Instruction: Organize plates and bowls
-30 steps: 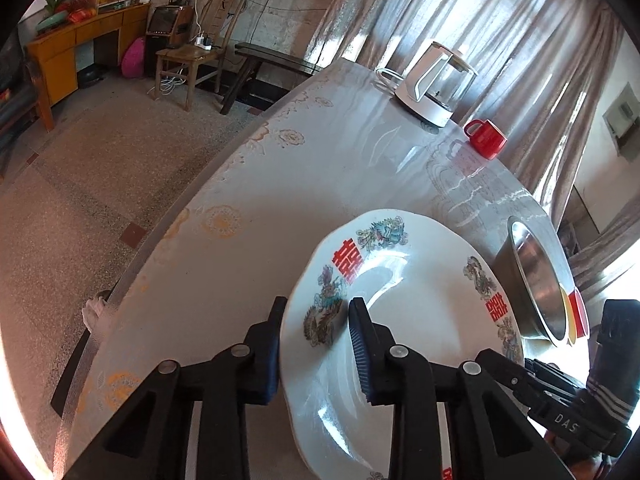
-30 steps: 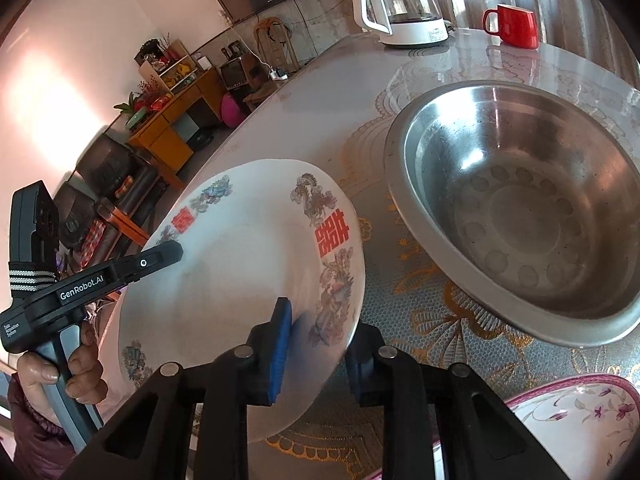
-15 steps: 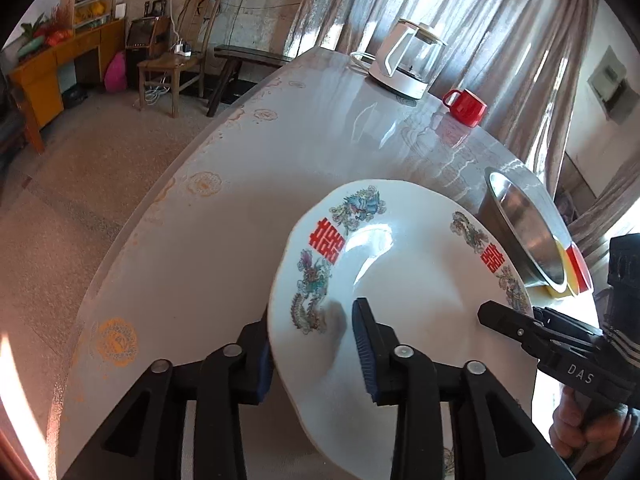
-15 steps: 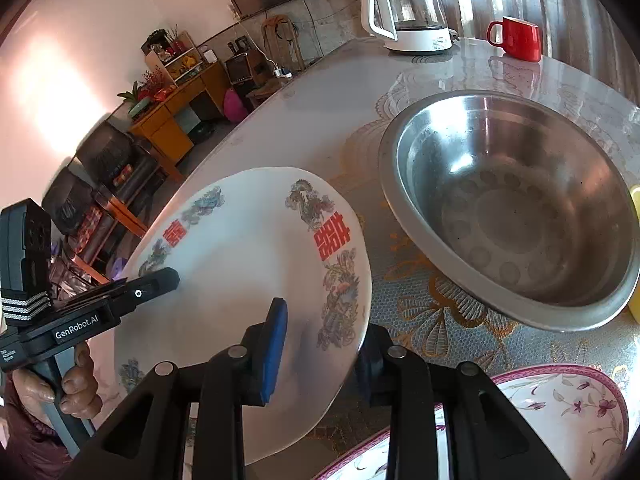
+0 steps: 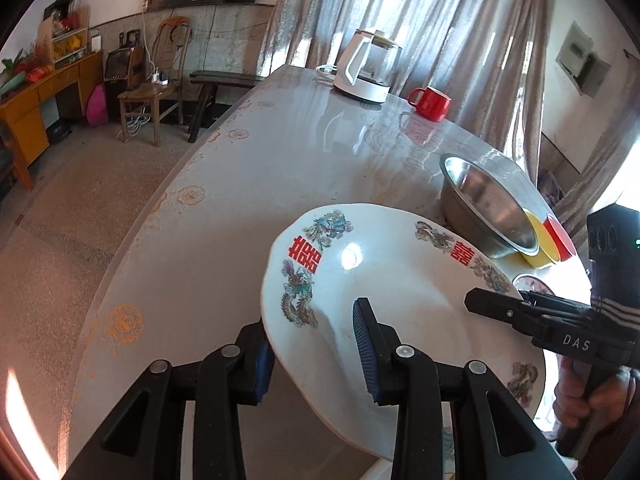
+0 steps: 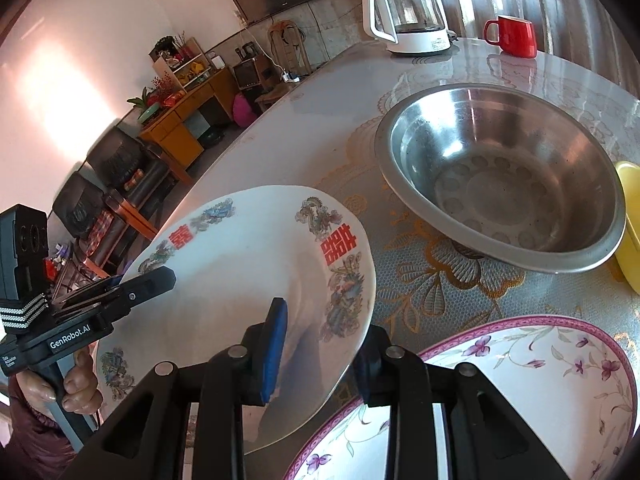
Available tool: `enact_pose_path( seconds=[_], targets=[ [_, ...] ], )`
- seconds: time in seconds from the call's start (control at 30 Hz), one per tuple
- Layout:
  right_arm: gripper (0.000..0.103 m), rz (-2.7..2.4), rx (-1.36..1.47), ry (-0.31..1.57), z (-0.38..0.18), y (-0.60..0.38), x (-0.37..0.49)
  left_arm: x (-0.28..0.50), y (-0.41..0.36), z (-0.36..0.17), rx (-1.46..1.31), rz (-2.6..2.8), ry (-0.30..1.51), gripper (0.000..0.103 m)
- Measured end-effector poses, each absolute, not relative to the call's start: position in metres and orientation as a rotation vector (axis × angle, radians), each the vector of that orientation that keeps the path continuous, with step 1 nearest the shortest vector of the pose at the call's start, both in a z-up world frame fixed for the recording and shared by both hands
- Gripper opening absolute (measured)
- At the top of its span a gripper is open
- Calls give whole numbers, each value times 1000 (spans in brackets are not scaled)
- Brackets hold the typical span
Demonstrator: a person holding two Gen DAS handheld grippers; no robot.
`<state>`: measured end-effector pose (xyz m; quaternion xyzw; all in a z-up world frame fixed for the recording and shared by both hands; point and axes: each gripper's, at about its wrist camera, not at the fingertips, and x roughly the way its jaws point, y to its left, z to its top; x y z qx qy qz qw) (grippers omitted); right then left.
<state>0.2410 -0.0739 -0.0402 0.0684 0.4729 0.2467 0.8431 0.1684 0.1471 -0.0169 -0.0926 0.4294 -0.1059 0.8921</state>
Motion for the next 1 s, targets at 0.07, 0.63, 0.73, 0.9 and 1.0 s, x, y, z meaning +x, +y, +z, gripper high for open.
enact_pose_path(
  seconds=[0.07,0.63,0.73,0.9,1.0],
  targets=[
    [30,535,143,996,-41,-74,237,167,147,-20,-194,-216,895,35],
    [25,526,135,976,-42,-78,227,157,144,-20,-216,-206,845,27],
    [25,524,120,963,-41,-79,224,151,141,-17,-206,-209,838,27],
    [25,534,134,941,-35,-86,216,138,136,-4,-194,-236,809,28],
    [25,535,143,921,-29,-95,206,128,130,5,-189,-254,789,28]
  ],
)
